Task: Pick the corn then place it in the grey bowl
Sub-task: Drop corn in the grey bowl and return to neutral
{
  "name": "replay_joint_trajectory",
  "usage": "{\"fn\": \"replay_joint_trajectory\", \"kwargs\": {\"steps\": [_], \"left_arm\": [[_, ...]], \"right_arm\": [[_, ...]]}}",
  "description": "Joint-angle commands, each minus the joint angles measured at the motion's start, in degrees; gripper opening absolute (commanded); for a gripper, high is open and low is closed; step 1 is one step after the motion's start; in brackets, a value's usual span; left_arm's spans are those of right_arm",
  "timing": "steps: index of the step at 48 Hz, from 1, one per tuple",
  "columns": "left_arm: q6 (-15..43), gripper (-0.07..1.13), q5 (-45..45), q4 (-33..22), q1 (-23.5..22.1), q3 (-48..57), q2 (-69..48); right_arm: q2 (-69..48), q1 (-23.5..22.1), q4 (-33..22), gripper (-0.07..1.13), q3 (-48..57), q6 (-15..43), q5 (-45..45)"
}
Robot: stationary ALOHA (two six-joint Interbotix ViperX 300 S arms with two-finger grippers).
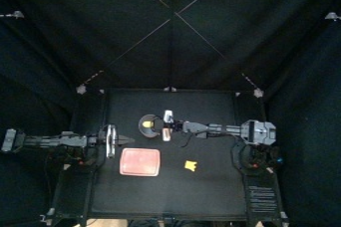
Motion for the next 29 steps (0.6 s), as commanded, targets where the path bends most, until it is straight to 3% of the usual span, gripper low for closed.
{"fn": "replay_joint_trajectory", "kwargs": {"steps": [1, 15, 29], "left_arm": [[0.09, -0.03, -0.35, 0.09, 0.09, -0.88, -0.18], [0.09, -0.03, -0.44, 0.09, 0.09, -0.88, -0.70], [0.09, -0.03, 0.00, 0.09, 0.18, -0.88, -0.70]], "right_arm": [[0.09, -0.44, 0.62, 0.67, -2.37, 0.09, 0.09], [0.44, -1.23, 1.49, 1.01, -1.49, 0.09, 0.70], [-8.44, -0.26, -0.09, 1.04, 1.93, 0.09, 2.72]]}}
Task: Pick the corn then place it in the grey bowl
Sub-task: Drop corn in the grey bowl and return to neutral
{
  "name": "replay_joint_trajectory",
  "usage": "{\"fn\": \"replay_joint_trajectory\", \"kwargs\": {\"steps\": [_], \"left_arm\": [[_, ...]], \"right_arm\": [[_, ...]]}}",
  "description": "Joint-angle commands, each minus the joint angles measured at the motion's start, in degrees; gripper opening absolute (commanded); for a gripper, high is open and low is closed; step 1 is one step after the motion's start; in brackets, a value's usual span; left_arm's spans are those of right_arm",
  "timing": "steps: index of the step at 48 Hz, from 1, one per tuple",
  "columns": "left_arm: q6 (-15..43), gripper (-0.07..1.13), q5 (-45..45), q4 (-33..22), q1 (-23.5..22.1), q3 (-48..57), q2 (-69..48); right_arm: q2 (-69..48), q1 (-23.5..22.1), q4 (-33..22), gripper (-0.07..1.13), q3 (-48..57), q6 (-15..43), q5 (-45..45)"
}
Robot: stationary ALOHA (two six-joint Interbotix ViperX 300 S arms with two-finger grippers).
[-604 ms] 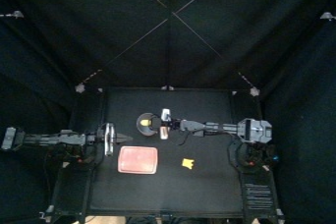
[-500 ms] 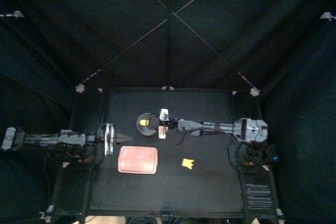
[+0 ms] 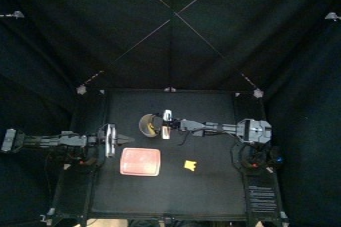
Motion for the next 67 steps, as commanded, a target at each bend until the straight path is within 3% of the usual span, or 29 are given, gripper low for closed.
{"fn": "replay_joint_trajectory", "kwargs": {"steps": [1, 12, 20, 30, 41, 67], "left_arm": [[0.09, -0.03, 0.09, 0.09, 0.18, -0.88, 0.00], [0.09, -0.03, 0.09, 0.18, 0.35, -1.05, -1.67], [0.18, -0.03, 0.09, 0.18, 0.35, -1.05, -3.78], [0.09, -0.03, 0.09, 0.70, 0.35, -1.14, -4.48], [0.18, -0.03, 0.00, 1.58, 0.35, -1.49, -4.57], [0.09, -0.03, 0.00, 2.90, 0.44, -2.11, -4.57]], "right_arm": [[-8.61, 0.97, -0.44, 1.04, 1.93, -0.26, 0.00], [-22.59, 6.86, -0.62, 1.04, 11.69, 0.44, -3.43], [-33.66, 10.72, 0.09, 1.04, 21.18, 1.05, -11.16], [-49.31, 11.43, 5.36, 1.04, 35.33, 2.72, -21.27], [-65.30, 11.51, 9.67, 1.04, 45.79, 2.81, -23.20], [-70.93, 11.34, 13.01, 1.04, 55.20, 2.81, -24.96]]}}
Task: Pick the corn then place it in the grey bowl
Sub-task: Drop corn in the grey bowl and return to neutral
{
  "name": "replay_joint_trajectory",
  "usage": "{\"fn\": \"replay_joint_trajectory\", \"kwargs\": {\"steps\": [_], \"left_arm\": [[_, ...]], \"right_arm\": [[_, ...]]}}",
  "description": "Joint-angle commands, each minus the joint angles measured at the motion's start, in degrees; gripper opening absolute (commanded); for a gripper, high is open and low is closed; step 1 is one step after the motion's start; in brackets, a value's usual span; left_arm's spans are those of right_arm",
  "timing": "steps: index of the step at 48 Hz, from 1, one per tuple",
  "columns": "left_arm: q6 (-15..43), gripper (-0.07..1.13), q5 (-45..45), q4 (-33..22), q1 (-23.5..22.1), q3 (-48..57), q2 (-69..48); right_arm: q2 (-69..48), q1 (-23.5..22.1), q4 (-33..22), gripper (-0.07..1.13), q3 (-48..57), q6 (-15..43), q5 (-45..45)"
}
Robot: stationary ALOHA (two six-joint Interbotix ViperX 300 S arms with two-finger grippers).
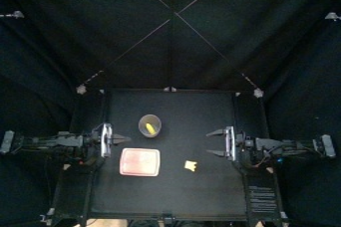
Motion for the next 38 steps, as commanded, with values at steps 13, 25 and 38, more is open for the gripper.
{"fn": "replay_joint_trajectory", "kwargs": {"steps": [13, 25, 38], "left_arm": [[0.00, -0.03, -0.44, 0.18, 0.00, -1.85, 0.09], [0.09, -0.03, -0.79, 0.18, 0.44, -1.85, 0.09], [0.00, -0.03, -0.88, 0.00, 0.44, -1.76, 0.09]], "right_arm": [[0.09, -0.97, -0.35, 1.04, 0.79, -0.35, -1.58], [0.00, -1.23, -0.44, 1.04, 0.97, -0.35, -1.58], [-0.09, -1.85, -0.53, 1.04, 1.58, -0.35, -1.58]]}}
